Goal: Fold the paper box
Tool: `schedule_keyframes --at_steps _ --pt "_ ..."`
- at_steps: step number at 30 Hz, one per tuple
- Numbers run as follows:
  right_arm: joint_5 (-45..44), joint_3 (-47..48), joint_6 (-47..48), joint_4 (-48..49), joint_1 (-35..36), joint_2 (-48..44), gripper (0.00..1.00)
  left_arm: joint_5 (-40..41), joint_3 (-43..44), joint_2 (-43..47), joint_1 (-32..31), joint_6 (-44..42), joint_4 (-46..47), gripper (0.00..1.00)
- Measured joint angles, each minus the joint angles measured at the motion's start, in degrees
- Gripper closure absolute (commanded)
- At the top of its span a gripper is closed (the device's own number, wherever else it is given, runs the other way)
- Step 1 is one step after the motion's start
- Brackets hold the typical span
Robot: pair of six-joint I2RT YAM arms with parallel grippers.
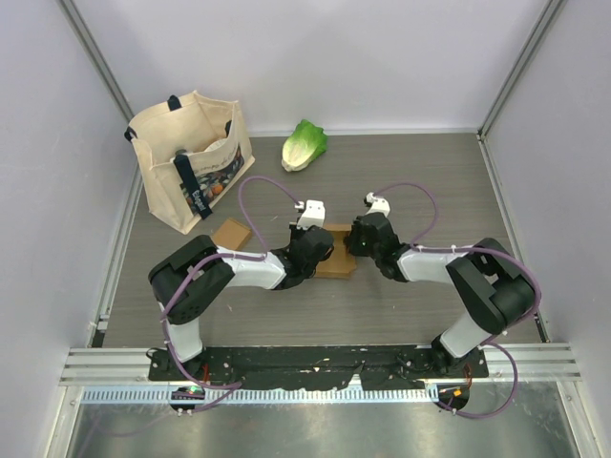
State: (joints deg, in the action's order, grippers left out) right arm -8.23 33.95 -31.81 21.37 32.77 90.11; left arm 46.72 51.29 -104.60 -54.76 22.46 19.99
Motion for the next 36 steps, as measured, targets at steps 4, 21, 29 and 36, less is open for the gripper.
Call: schedule_keyframes --at_steps 4,21,29,36 --pt "0.1 1.2 -0.2 1.5 0.7 2.0 0.99 0.6 0.0 0.0 0.0 0.1 -0.3 1.0" --pt "-3.9 13.9 11.0 -37.7 -1.8 -12.5 0.45 0.8 0.0 0.0 0.0 0.7 -0.4 1.0" --pt "-0.7 20.9 22.0 -43.7 -3.1 -4.3 0.55 0.8 0.0 0.0 -0.1 0.9 -0.4 1.0" --pt "0.5 21.4 23.5 -44.3 -2.4 -0.2 0.99 0.8 0.0 0.0 -0.1 0.9 -0.3 1.0"
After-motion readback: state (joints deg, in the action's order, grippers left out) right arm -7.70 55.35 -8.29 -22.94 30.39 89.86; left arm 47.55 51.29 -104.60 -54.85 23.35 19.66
